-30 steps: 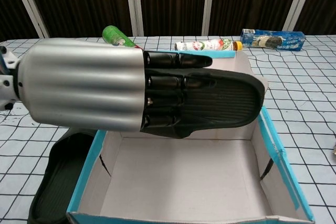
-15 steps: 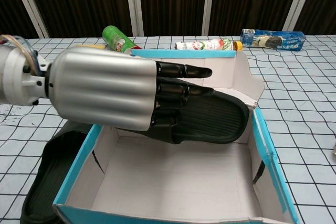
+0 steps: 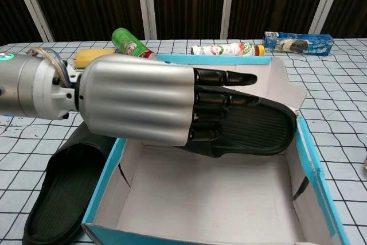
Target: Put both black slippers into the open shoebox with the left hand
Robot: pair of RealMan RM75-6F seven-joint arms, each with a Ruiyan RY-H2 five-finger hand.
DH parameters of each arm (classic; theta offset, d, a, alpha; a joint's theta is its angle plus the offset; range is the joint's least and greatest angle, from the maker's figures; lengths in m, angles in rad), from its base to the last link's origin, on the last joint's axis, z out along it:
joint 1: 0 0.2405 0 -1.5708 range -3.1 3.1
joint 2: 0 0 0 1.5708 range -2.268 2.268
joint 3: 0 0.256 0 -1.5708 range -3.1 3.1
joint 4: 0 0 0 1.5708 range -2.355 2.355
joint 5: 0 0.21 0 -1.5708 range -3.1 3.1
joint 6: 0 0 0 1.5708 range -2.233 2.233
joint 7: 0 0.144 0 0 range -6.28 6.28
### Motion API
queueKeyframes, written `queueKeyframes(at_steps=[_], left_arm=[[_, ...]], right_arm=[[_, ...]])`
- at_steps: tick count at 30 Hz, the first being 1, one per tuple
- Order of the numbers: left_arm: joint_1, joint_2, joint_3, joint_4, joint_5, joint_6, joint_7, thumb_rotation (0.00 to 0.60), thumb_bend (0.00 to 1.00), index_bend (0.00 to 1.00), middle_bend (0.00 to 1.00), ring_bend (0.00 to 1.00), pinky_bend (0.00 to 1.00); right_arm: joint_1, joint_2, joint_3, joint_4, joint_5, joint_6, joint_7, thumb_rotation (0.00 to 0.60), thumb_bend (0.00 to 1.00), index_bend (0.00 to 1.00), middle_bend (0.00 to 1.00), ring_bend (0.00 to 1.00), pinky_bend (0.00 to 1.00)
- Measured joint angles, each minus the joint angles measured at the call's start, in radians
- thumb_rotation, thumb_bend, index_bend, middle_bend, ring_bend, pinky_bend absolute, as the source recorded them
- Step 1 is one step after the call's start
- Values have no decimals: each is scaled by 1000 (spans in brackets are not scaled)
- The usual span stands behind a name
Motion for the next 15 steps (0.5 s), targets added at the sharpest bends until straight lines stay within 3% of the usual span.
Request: queueKeyframes(at_steps=[15], left_arm=[[-23, -54, 20, 29, -40, -42, 23, 600, 311, 387, 337, 29, 21]], right_arm=[[0, 5, -3, -5, -2, -3, 1, 600, 311, 62, 19, 0, 0]])
